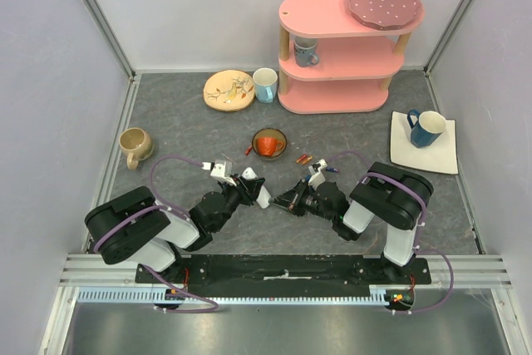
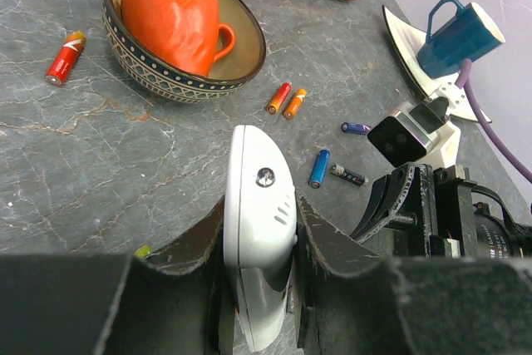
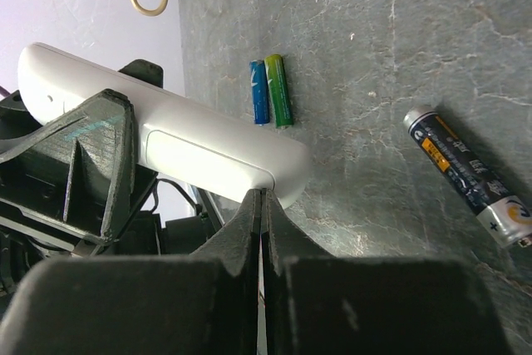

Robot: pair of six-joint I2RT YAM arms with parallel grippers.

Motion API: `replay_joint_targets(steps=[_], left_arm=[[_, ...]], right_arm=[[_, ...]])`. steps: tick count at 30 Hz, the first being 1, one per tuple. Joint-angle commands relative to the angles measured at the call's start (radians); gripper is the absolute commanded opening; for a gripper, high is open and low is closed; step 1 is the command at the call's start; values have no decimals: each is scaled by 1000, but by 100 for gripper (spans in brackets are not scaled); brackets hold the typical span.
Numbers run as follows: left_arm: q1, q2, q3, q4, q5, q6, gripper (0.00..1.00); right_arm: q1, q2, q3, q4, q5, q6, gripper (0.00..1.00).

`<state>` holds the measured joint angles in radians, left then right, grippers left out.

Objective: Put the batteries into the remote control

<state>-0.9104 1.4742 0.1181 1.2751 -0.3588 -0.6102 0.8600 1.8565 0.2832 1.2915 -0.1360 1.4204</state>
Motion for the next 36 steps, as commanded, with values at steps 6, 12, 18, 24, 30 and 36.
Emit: replay_joint_targets(steps=[6, 12, 18, 24, 30, 36], left_arm=[[-25, 1, 8, 254, 24, -23, 2], [-25, -6, 8, 250, 9, 3, 2], [-25, -22, 15, 213, -2, 35, 2], [-25, -31, 15, 207, -20, 55, 2], [-24, -23, 15, 194, -38, 64, 2], [-25, -23, 17, 185, -48, 75, 2]], right_arm=[[-4, -20, 43, 267, -5, -15, 0], [-3, -49, 37, 236, -10, -31, 0], [-3, -74, 34, 212, -10, -48, 0], [-3, -80, 30, 207, -14, -51, 0], [-3, -91, 20, 201, -11, -57, 0], [-3, -102, 13, 198, -11, -60, 0]])
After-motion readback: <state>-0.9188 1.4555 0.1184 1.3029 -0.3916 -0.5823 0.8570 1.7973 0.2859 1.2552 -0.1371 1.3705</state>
